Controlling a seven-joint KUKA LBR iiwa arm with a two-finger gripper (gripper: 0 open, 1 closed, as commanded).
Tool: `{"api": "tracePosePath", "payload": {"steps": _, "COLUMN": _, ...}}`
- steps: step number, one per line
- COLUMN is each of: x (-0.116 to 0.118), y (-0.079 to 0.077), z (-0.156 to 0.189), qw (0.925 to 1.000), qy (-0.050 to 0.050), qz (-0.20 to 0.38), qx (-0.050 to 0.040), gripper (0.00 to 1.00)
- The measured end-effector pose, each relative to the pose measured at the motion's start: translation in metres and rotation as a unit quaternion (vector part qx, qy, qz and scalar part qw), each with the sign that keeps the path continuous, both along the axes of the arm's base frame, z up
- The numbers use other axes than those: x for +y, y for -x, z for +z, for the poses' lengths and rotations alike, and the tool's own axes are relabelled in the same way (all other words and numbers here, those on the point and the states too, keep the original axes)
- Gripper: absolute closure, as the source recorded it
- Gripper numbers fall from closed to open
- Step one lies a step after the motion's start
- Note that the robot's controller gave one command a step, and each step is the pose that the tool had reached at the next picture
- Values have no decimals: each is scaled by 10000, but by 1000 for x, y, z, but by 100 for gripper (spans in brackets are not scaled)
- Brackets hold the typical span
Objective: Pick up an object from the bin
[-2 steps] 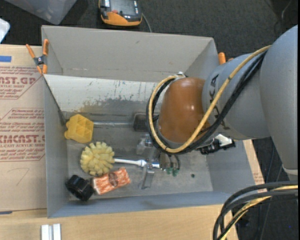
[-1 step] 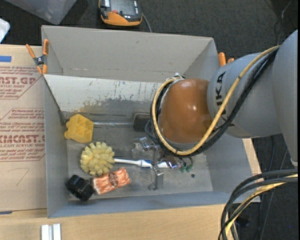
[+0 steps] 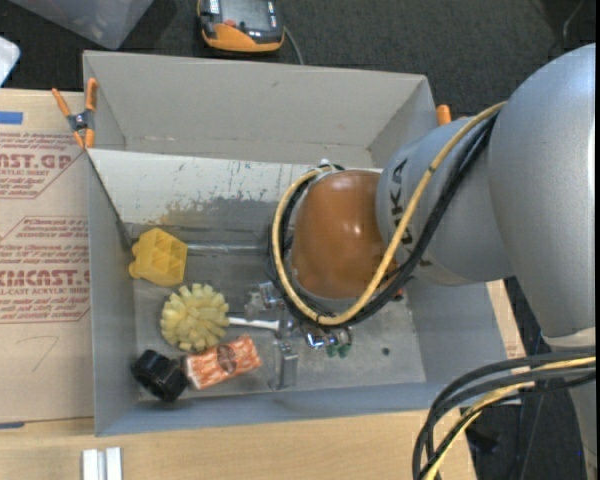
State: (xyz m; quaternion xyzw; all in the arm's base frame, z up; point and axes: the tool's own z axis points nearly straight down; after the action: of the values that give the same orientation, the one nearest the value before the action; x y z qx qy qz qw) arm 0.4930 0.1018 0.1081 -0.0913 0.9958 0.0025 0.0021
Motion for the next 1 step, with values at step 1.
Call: {"api": "tracePosePath", "payload": {"steps": 1, "x": 5, "y": -10, "z": -18, "qw": 9984, "qy": 14, "qz": 570, "qx": -31, "gripper": 0}}
